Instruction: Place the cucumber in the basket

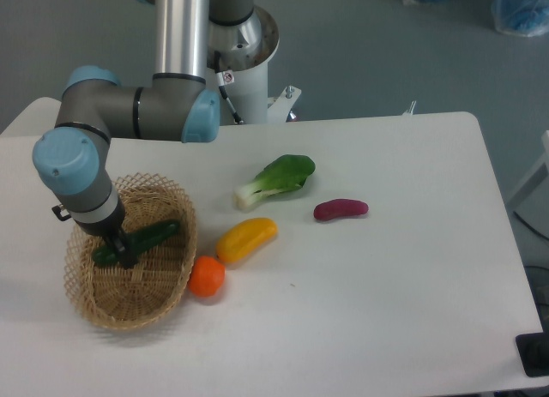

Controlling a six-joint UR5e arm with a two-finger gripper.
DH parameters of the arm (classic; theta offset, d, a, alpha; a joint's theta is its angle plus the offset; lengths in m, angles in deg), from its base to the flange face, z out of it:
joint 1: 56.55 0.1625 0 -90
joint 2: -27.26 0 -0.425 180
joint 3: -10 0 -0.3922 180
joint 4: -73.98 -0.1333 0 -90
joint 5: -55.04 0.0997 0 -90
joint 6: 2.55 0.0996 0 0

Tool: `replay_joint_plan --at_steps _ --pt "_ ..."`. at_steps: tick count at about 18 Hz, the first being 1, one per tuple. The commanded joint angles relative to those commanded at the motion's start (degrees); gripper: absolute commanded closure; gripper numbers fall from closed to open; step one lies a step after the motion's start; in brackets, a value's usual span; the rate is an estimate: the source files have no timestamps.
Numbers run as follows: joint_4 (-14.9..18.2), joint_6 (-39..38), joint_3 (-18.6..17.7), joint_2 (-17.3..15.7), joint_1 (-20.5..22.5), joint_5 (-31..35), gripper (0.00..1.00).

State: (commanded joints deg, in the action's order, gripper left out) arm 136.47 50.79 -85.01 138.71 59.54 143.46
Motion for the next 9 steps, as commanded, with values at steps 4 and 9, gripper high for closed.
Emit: replay_joint_plan --at_steps 4,9 --pt "0.9 8.1 0.1 -2.2 6.1 0.0 0.00" --pt "1.7 17.5 4.3 0.2 14.7 0.0 0.00"
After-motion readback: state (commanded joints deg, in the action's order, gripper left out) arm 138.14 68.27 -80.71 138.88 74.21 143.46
